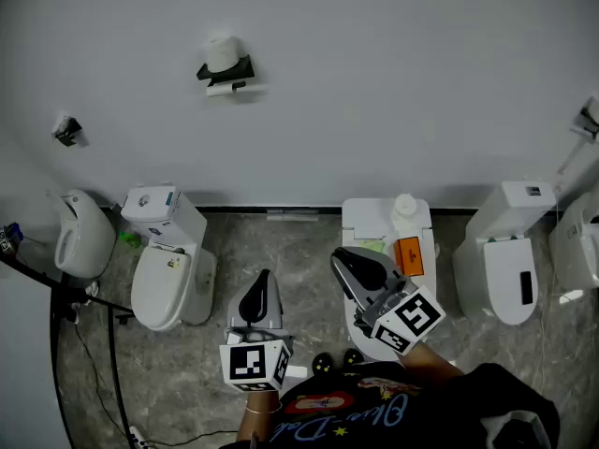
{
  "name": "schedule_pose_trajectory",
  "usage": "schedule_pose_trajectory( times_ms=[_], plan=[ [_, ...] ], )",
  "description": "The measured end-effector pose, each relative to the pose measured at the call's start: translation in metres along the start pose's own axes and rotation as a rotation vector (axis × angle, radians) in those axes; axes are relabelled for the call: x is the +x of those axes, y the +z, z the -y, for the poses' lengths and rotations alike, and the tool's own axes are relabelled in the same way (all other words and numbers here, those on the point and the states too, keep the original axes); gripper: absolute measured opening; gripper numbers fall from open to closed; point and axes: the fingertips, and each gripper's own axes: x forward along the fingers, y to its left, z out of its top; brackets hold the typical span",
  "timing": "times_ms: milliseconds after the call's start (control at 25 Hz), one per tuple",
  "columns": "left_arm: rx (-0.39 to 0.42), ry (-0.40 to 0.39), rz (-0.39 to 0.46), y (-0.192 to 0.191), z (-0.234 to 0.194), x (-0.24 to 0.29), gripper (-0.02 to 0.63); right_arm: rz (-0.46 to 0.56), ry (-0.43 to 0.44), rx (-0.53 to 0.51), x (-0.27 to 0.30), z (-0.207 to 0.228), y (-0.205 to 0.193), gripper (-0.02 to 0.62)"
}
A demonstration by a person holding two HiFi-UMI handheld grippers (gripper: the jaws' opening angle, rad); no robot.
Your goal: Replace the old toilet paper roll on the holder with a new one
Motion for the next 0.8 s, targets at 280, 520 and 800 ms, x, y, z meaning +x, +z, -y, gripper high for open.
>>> schedule_pose_trajectory(
  times_ms=[280, 520, 800],
  plan=[
    [0.001, 0.001, -0.045, -0.004, 0.005, 0.014, -0.002, 0.009, 0.021, 0.012, 0.004, 0.016, 0.003, 0.014],
    [0.019, 0.016, -0.044, -0.007, 0.007, 0.027, -0.002, 0.005, 0.041, 0.017, 0.005, 0.032, -0.004, 0.014],
    [0.002, 0.010, -0.031, -0.016, -0.001, 0.050, -0.002, -0.028, 0.037, 0.015, 0.018, 0.050, -0.020, 0.014]
  ],
)
